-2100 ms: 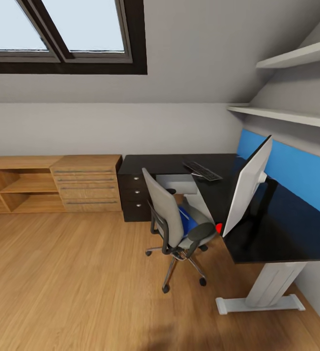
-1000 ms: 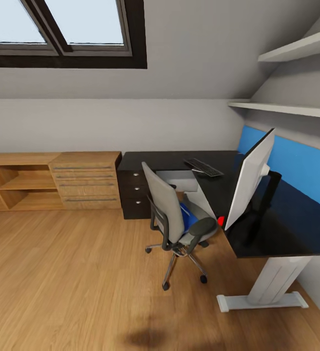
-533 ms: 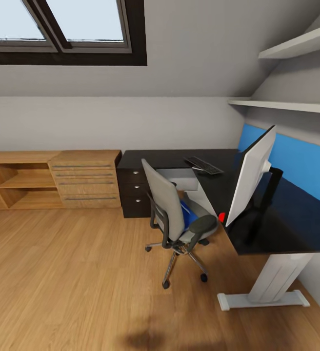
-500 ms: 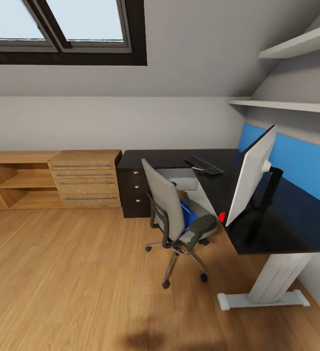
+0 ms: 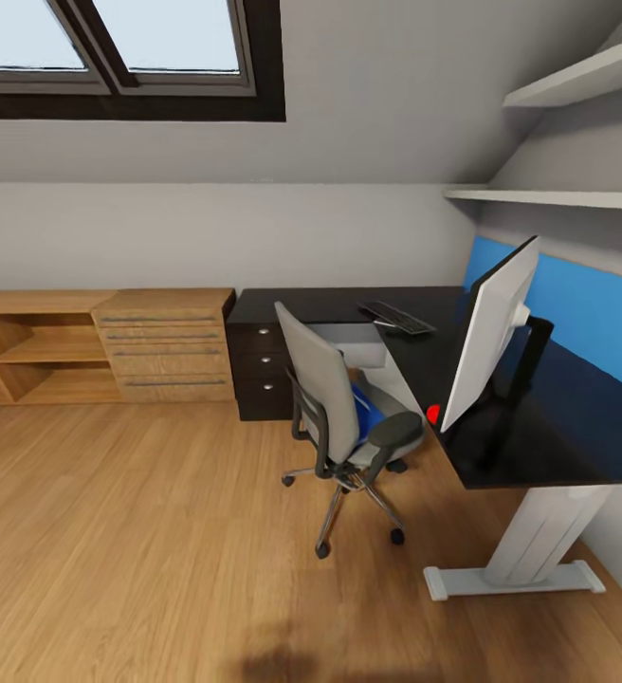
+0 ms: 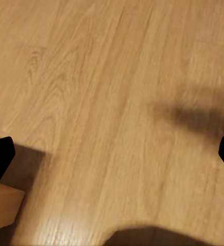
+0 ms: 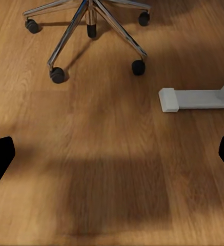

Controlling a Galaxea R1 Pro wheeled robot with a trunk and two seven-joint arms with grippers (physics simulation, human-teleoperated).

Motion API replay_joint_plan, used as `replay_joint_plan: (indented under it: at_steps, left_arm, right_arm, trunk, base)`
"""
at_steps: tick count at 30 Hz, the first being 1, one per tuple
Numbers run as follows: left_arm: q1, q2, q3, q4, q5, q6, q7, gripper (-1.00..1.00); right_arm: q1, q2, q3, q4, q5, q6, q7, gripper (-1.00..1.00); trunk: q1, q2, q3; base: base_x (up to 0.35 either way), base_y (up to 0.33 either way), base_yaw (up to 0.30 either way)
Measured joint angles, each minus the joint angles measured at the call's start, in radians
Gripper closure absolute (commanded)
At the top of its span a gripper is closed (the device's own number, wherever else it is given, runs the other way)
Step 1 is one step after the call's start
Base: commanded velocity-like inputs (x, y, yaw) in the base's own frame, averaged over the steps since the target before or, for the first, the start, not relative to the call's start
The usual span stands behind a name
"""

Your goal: In the bedroom, organize the workspace by keeping the computer under the desk, ensuring the monitor is on the desk, placing the keyboard on the desk next to the monitor, placing the mouse on the desk next to the keyboard, moving the folder from the swivel chair onto the desk next to the mouse, stacking the notebook on top of the folder with the pen on top of the notebook, and positioning the swivel chair next to the desk.

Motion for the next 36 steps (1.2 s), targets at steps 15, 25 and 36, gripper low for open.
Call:
replay_joint_plan:
  at_steps: [15,25,36]
  left_arm:
    - [0.0,0.0,-0.001,0.0,-0.001,0.001,-0.001,-1.0]
    - [0.0,-0.001,-0.001,0.0,-0.001,0.001,-0.001,-1.0]
    - [0.0,-0.001,-0.001,0.0,0.002,-0.001,0.0,-1.0]
  right_arm:
    - [0.0,-0.002,-0.001,-0.001,0.003,-0.001,0.0,-1.0]
    - [0.0,-0.001,-0.003,0.001,-0.003,0.003,0.001,-1.0]
    - [0.0,0.0,-0.001,0.006,0.0,0.0,0.003,-1.0]
  trunk:
    - [0.058,-0.105,-0.047]
    - [0.096,-0.175,-0.078]
    - [0.138,-0.252,-0.113]
  base:
    - [0.0,0.0,0.0]
    - [0.0,0.0,0.0]
    - [0.0,0.0,0.0]
